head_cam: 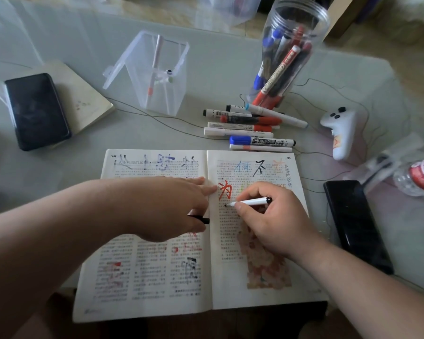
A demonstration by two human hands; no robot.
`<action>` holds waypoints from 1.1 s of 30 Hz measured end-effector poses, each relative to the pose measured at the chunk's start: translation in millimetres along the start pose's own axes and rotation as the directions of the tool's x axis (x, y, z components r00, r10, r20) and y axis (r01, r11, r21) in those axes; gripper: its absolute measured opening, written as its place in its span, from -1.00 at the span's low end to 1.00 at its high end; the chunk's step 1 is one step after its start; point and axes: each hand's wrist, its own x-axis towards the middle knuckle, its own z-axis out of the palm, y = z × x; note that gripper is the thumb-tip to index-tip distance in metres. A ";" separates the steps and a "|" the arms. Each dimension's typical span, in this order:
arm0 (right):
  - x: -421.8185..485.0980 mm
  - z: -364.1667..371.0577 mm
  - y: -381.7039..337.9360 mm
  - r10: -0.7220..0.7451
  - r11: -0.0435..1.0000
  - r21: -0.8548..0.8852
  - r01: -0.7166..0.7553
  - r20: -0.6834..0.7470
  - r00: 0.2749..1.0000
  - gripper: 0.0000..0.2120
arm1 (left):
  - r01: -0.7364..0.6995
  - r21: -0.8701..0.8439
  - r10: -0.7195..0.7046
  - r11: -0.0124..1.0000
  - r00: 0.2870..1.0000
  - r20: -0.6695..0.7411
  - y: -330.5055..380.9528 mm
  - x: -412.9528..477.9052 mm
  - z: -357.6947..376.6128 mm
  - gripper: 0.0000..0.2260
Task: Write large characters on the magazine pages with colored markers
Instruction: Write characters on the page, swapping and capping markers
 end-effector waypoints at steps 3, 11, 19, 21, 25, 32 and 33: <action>-0.1 0.0 0.5 0.028 1.000 -0.013 -0.028 -0.024 0.999 -0.86 | 0.003 0.000 -0.003 1.000 1.000 0.006 1.6 -0.4 -0.8 -0.77; -1.1 -1.4 -0.6 0.036 0.999 -0.017 -0.036 -0.008 0.999 -0.85 | 0.005 -0.002 -0.005 1.000 1.000 0.009 1.8 -0.4 -0.7 -0.77; -0.2 -2.9 -3.3 0.043 0.999 0.020 -0.043 0.017 0.999 -0.88 | 0.004 0.002 -0.004 1.000 1.000 0.004 2.1 -0.4 -0.1 -0.78; 0.4 -2.9 -4.4 0.060 0.998 -0.003 -0.060 0.021 0.998 -0.87 | 0.007 -0.004 -0.007 1.000 1.000 0.006 2.3 -0.4 -0.4 -0.78; 4.9 -7.4 -3.6 0.107 0.993 -0.056 -0.107 -0.007 0.994 -0.82 | 0.010 -0.016 -0.010 1.000 1.000 0.002 2.1 -0.5 -0.4 -0.77; 0.7 -8.8 -6.2 0.068 0.996 0.054 -0.072 0.067 0.995 -0.88 | 0.011 -0.018 -0.011 1.000 1.000 -0.002 2.4 -0.1 -0.2 -0.78; 0.6 -8.1 -6.0 0.061 0.997 0.038 -0.064 0.073 0.995 -0.88 | 0.011 -0.018 -0.011 1.000 1.000 -0.003 2.3 -0.1 -0.2 -0.78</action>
